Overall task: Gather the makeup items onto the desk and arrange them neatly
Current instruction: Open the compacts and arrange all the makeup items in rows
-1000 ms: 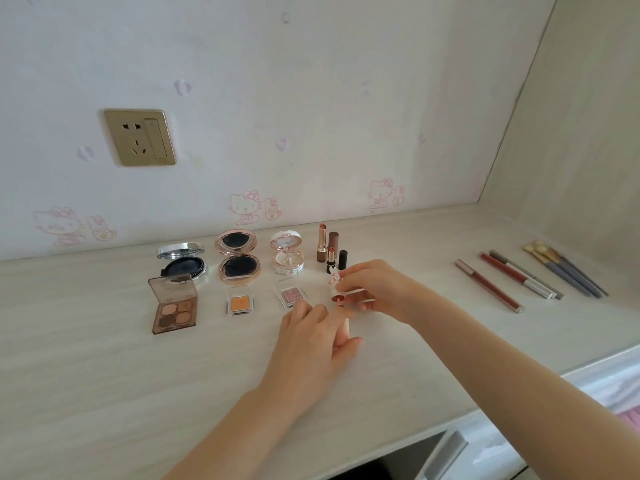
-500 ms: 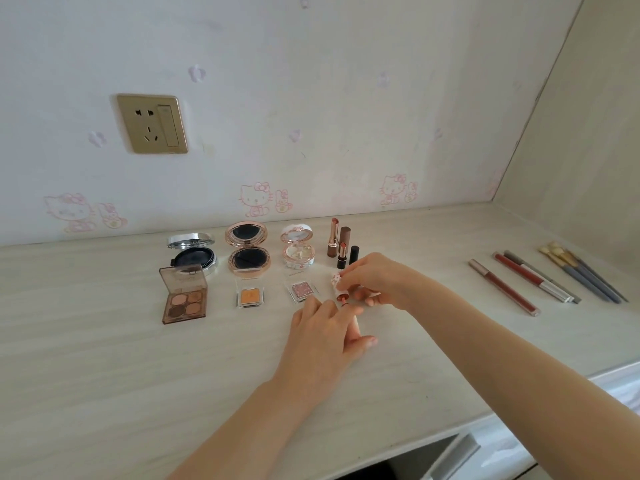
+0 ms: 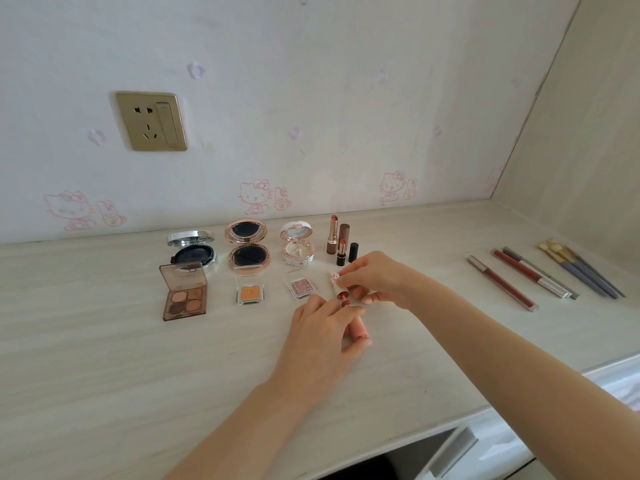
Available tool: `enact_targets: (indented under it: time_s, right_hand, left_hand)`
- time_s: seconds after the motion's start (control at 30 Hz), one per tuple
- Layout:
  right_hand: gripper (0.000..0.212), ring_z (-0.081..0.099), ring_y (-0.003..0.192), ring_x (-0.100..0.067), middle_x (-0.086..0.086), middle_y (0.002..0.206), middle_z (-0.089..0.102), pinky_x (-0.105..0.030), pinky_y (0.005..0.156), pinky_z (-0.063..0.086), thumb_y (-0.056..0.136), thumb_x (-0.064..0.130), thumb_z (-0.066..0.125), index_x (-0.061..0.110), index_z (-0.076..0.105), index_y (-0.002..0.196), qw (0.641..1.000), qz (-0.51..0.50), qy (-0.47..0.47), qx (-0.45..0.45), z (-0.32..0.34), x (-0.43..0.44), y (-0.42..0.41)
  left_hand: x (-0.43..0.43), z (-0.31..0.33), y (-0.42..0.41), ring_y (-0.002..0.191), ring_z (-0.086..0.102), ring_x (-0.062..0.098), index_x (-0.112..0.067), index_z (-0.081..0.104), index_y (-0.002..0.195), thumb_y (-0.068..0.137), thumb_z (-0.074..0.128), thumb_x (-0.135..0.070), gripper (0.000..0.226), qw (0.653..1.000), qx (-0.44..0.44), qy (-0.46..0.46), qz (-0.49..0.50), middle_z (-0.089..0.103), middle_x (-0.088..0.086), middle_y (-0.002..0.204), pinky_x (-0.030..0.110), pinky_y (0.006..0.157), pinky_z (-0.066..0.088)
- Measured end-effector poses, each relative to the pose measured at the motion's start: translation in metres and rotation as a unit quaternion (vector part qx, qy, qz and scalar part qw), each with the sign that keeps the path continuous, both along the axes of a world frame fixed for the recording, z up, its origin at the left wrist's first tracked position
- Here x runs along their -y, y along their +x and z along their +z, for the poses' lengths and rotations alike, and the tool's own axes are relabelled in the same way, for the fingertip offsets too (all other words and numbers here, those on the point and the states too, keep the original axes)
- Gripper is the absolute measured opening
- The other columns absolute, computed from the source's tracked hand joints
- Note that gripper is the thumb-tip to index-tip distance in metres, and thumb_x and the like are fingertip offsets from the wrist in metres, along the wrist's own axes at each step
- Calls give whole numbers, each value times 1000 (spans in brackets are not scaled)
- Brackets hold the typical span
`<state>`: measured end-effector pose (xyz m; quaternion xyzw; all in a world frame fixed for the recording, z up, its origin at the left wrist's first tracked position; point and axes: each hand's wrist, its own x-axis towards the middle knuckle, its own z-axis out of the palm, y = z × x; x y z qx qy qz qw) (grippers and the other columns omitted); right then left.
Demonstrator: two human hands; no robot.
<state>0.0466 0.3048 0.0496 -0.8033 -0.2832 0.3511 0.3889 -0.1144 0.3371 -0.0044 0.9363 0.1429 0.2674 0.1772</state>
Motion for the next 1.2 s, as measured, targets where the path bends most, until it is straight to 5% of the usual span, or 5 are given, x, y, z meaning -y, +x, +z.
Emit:
enact_targets:
  time_s: [0.37,0.57,0.73,0.93,1.2]
  right_hand:
    - [17,66,71,-16,-9,96,66,-22,61,55,89,14,58,11,64,104,996,18,39,73,3,36,0]
    - [28,58,93,-12,5,109,64,-20,76,43,92,26,52,19,61,119,945,36,-18,325,-2,86,12]
    - [28,59,97,-11,6,112,63,-28,85,50,94,27,50,20,60,120,916,25,-42,399,-9,135,28]
    - [28,60,98,-13,6,111,63,-33,84,52,95,28,48,20,61,119,891,-36,-46,451,-15,183,52]
    - [26,56,103,-22,-2,108,63,-32,85,50,92,17,52,14,63,115,865,-128,-30,484,-30,227,90]
  left_hand:
    - [1,8,-5,85,43,8,-28,65,110,81,67,-39,31,999,41,-7,-19,38,-24,76,26,80,45]
    - [7,11,-5,94,48,6,-20,69,108,88,66,-29,23,997,59,-19,-45,50,-18,87,22,82,44]
    - [18,24,13,87,46,5,-17,67,112,90,62,-24,24,995,28,39,-81,54,-8,100,23,74,46]
    - [36,33,76,120,38,5,-21,56,127,95,50,-30,34,989,-57,51,-130,50,-11,123,24,94,40]
    - [56,25,187,124,43,20,-15,56,126,92,53,-25,35,983,-116,-22,-139,53,2,130,32,105,35]
